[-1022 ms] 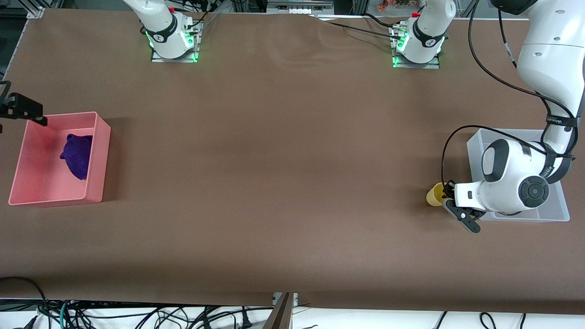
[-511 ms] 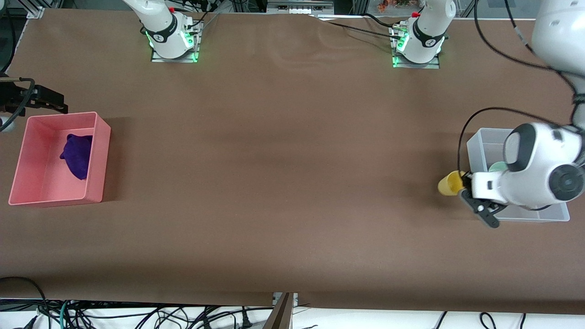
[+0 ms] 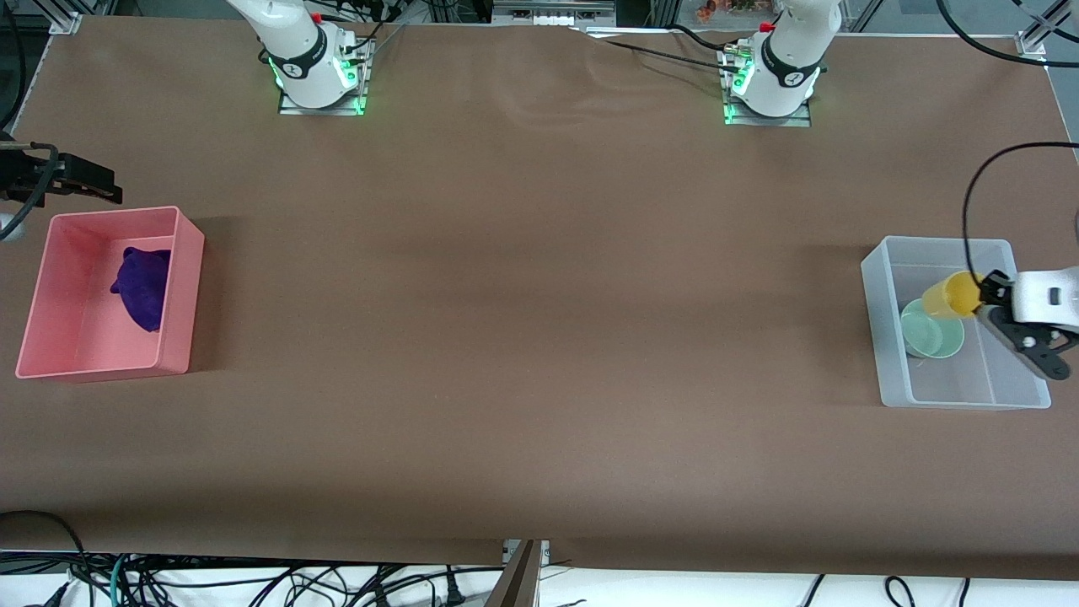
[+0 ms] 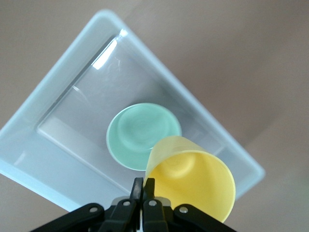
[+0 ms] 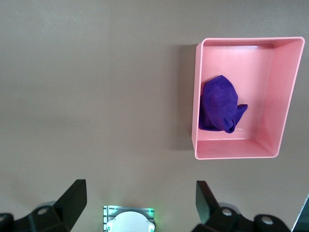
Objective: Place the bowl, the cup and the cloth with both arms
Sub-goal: 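Lift the yellow cup and set it into the green bowl with the left gripper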
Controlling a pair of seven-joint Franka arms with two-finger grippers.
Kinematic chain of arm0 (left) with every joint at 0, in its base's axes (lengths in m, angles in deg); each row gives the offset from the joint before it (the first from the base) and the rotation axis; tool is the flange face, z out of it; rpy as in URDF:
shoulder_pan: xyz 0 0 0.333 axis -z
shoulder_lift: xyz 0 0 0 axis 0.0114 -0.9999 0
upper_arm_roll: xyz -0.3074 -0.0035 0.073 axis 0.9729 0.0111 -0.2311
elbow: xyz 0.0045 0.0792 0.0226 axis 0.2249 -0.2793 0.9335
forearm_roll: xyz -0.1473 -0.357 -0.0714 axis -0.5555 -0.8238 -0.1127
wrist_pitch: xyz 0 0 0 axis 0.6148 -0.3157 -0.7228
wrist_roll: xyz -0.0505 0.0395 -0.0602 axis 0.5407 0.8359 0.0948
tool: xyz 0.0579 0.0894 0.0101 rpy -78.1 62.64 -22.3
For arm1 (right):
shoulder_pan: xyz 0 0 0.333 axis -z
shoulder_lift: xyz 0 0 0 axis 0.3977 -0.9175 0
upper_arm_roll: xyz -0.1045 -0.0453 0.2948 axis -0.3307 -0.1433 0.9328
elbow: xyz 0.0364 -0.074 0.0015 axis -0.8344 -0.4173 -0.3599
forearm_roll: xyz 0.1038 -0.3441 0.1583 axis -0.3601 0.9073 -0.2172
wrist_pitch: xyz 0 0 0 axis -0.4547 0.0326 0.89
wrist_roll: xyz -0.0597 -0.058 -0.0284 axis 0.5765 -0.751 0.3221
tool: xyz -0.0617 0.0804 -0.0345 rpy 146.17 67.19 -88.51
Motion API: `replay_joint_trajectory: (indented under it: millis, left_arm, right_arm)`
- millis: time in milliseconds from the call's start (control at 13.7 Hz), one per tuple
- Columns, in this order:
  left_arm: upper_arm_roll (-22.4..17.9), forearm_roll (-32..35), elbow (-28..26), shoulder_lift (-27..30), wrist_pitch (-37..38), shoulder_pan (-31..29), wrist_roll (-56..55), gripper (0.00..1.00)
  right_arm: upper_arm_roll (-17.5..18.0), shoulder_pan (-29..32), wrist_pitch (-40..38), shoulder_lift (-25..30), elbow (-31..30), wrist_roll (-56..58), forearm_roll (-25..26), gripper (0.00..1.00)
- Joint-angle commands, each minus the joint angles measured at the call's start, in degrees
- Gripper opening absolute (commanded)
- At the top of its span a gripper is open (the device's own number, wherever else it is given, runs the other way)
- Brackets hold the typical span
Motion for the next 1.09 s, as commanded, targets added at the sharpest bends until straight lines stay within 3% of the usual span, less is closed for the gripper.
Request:
replay_joint_trajectory:
  millis: [0, 146, 219, 292, 365, 730, 1022]
  left_arm:
    - [0.66, 2.83, -2.32, -3.00, -6.15, -1.62, 1.51, 0.00]
    - [0.66, 2.91, -2.85, -4.15, -7.40, -1.71, 1.61, 0.00]
    - [0.66, 2.91, -2.77, -4.24, -7.40, -1.63, 1.69, 0.09]
    - [0.66, 2.91, -2.76, -4.33, -7.40, -1.54, 1.61, 0.58]
    - [0.75, 2.91, -2.50, -4.24, -7.32, -1.45, 1.69, 1.00]
    - [4.07, 1.95, -1.71, 2.07, -1.97, -1.10, -0.40, 1.00]
    - [10.92, -2.53, 0.74, 7.62, 8.57, -1.10, -19.78, 1.00]
  right_arm:
    - [0.48, -0.02, 0.18, -0.18, 0.74, -0.13, -0.43, 1.00]
    - [0.66, -0.11, 0.71, -0.18, 1.00, -0.22, -0.25, 1.00]
    - [0.66, -0.11, 0.62, -0.18, 1.09, -0.22, -0.16, 1.00]
    - [0.66, -0.11, 0.71, -0.27, 1.09, -0.22, 0.01, 1.00]
    - [0.66, -0.11, 0.71, -0.27, 1.09, -0.22, 0.01, 1.00]
    - [0.40, -0.11, 1.15, -0.53, 1.09, -0.22, 0.01, 1.00]
    - [0.40, -0.11, 1.15, -0.53, 1.09, -0.22, 0.01, 1.00]
